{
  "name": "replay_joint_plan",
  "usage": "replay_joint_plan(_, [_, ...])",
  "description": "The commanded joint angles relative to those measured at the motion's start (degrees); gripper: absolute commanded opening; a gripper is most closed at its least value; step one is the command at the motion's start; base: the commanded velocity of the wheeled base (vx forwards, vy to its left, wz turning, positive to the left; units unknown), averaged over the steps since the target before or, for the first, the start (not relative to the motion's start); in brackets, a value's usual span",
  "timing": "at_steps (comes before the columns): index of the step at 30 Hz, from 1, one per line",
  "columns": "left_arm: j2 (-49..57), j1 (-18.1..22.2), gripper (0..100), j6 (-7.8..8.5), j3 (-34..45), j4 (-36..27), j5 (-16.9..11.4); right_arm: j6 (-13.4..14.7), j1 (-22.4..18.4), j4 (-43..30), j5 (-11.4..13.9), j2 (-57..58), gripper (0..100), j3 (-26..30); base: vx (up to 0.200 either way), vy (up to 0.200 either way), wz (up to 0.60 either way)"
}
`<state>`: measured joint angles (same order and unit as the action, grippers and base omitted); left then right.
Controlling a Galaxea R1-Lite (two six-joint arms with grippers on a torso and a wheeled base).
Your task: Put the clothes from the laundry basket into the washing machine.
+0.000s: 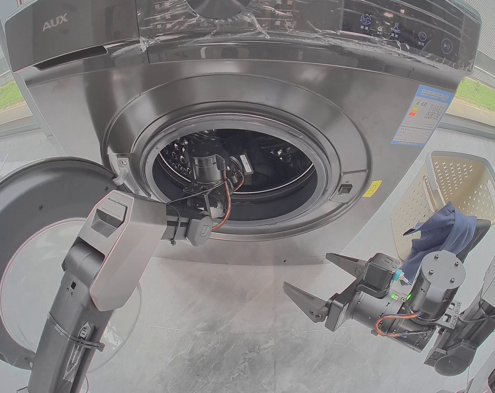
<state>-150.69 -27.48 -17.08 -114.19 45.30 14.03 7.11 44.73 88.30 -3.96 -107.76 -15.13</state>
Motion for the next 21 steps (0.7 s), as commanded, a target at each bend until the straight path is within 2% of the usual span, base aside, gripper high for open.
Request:
replay_joint_plan(1, [-0.75, -0.38, 100, -0.15, -0.4, -0.12, 0.03, 0.01, 0.01, 0.03, 0.01, 0.01, 100, 0.01, 0.0, 0.0, 0.0])
replay_joint_plan(11, [1.71, -1.53, 100, -0.67, -0.4, -0.12, 0.03, 0.01, 0.01, 0.03, 0.01, 0.01, 100, 0.1, 0.0, 0.0, 0.0])
replay_joint_plan(15, [7.16, -3.37, 100, -1.38, 7.31, -0.21, 0.03, 0.01, 0.01, 0.03, 0.01, 0.01, 100, 0.1, 0.0, 0.0, 0.0])
replay_joint_plan(17, [10.59, -4.43, 100, -1.29, 13.03, -0.3, -0.5, 0.01, 0.01, 0.03, 0.01, 0.01, 100, 0.1, 0.0, 0.0, 0.0])
replay_joint_plan(18, [10.85, -4.6, 100, -1.29, 13.47, -0.3, -0.58, 0.01, 0.01, 0.03, 0.01, 0.01, 100, 0.1, 0.0, 0.0, 0.0])
replay_joint_plan(19, [12.96, -5.57, 100, -1.11, 18.48, -0.12, -0.94, 0.01, 0.01, 0.03, 0.01, 0.01, 100, 0.1, 0.0, 0.0, 0.0])
replay_joint_plan(21, [14.37, -6.27, 100, -0.76, 23.13, 0.49, -0.94, 0.01, 0.1, 0.03, 0.01, 0.01, 100, 0.19, 0.0, 0.0, 0.0])
